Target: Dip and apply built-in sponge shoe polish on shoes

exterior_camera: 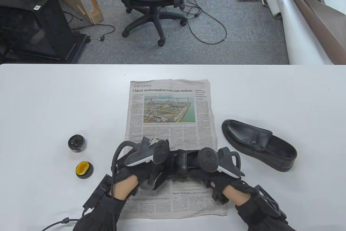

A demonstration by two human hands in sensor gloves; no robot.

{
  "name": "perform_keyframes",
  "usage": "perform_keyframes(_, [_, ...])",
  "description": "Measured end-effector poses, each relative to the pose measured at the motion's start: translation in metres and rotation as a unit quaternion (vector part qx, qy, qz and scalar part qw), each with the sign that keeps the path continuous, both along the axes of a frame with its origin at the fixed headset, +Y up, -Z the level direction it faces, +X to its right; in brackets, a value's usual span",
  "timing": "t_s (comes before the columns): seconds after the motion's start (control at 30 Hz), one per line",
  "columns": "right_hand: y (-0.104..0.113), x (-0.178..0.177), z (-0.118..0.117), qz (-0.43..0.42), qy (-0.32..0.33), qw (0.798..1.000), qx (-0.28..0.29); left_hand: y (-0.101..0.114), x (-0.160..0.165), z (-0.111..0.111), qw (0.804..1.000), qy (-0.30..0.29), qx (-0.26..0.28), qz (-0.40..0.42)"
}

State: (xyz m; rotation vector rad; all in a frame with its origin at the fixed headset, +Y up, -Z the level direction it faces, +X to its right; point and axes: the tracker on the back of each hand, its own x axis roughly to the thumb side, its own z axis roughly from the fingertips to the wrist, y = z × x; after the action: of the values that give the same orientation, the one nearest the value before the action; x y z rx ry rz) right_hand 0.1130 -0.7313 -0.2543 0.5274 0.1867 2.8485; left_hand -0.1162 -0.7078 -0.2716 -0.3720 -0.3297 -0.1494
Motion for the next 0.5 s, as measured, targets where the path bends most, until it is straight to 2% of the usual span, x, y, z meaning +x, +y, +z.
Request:
perform_keyframes(0.1, [0.0,0.0,0.0,0.0,0.001,1.0,0.0,0.002,-0.02,-0.006,0.999,0.027,-0.014,-0.021])
perform_keyframes(0.17, [0.0,0.0,0.0,-0.001,0.002,1.0,0.0,0.007,-0.034,-0.011,0.999,0.043,0.005,-0.024])
perform_keyframes(0.23, [0.0,0.0,0.0,-0.001,0.002,1.0,0.001,0.022,-0.053,-0.016,0.994,0.076,0.077,-0.026])
perform_keyframes(0.33, [0.0,0.0,0.0,-0.001,0.003,1.0,0.002,0.038,-0.076,-0.023,0.98,0.136,0.141,-0.007])
perform_keyframes(0.4, [0.0,0.0,0.0,-0.001,0.002,1.0,0.003,0.046,-0.09,-0.03,0.97,0.168,0.171,-0.038])
perform_keyframes(0.5, [0.0,0.001,0.0,-0.001,0.001,1.0,0.003,0.049,-0.105,-0.043,0.962,0.194,0.18,-0.066])
